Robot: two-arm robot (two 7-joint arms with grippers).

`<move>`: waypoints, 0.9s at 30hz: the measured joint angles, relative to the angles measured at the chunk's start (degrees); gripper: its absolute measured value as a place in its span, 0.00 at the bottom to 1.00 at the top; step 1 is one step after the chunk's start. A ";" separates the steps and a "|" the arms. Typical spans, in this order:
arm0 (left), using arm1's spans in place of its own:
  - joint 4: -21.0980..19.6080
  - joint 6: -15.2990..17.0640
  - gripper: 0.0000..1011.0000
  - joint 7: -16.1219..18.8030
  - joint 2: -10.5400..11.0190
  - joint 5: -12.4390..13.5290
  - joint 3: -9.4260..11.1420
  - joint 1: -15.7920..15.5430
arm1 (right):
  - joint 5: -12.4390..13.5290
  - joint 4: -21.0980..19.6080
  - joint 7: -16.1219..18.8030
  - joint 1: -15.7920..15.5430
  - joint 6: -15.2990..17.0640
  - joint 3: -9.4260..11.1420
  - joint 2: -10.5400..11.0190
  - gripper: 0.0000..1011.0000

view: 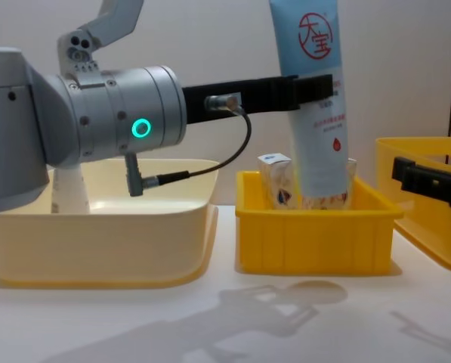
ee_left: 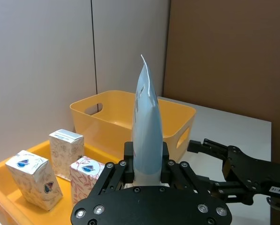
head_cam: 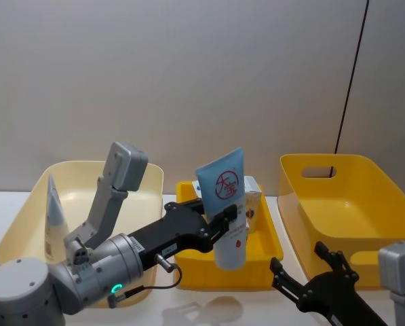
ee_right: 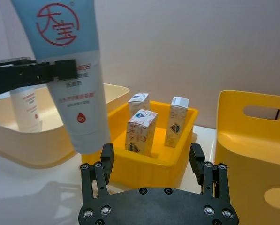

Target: Bimanual collaborative sorting of washing and personal care products

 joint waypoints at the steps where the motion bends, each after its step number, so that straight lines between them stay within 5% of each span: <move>1: 0.03 0.01 0.29 -0.01 -0.02 -0.01 0.05 -0.02 | 0.21 -0.10 0.43 -0.02 0.06 0.07 0.20 0.99; 14: 0.20 0.05 0.29 -0.09 -0.28 -0.08 0.53 -0.16 | 3.66 -1.00 9.71 1.33 1.34 0.26 5.07 0.99; 27: 0.28 0.05 0.29 -0.10 -0.36 -0.08 0.70 -0.23 | 1.56 3.22 14.35 8.28 0.93 -3.50 6.64 0.99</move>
